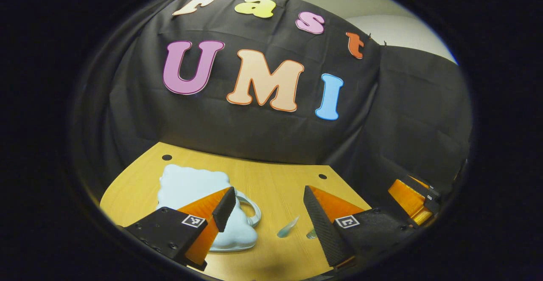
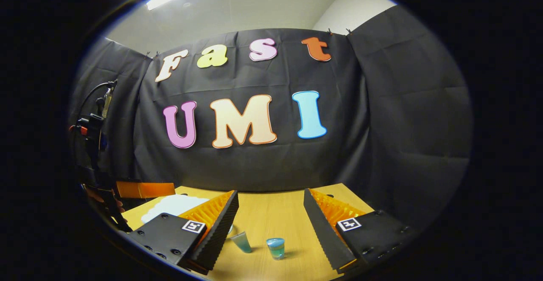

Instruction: First open the suitcase, pack the skin care products into it, and then close the suitcase.

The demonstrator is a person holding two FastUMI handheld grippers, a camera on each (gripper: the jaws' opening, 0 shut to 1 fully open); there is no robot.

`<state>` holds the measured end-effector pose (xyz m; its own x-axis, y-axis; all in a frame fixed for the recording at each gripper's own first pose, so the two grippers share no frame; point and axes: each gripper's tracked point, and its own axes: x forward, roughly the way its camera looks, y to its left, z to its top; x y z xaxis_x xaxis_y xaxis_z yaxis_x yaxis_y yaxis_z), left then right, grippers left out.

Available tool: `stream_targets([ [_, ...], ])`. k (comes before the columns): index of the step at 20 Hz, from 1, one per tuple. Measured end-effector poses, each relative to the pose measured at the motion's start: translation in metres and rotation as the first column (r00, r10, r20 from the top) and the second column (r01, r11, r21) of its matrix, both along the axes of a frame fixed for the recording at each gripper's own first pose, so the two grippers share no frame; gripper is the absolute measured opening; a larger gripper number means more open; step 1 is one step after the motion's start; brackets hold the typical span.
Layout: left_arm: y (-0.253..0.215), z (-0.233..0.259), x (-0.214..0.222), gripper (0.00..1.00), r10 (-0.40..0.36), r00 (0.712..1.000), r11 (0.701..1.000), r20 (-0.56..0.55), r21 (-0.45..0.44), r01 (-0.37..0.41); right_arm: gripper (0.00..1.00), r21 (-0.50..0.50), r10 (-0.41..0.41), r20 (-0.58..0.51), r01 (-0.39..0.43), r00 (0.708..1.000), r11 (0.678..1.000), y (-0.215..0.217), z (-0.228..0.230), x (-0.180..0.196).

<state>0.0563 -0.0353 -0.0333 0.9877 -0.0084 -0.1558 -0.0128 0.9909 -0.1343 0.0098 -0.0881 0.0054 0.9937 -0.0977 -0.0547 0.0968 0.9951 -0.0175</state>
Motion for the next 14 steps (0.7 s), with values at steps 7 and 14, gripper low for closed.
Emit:
stream_targets([
  [7,0.003,-0.011,0.01,0.95,0.005,0.999,1.0,-0.048,0.007,-0.005,0.96,0.009,-0.029,-0.003,0.029,1.0,1.0,-0.011,-0.002,0.007],
  [14,0.008,-0.023,0.027,0.95,0.004,0.994,0.999,-0.111,-0.031,-0.007,0.97,0.008,-0.036,-0.017,0.036,0.999,0.999,-0.015,-0.009,0.015],
])
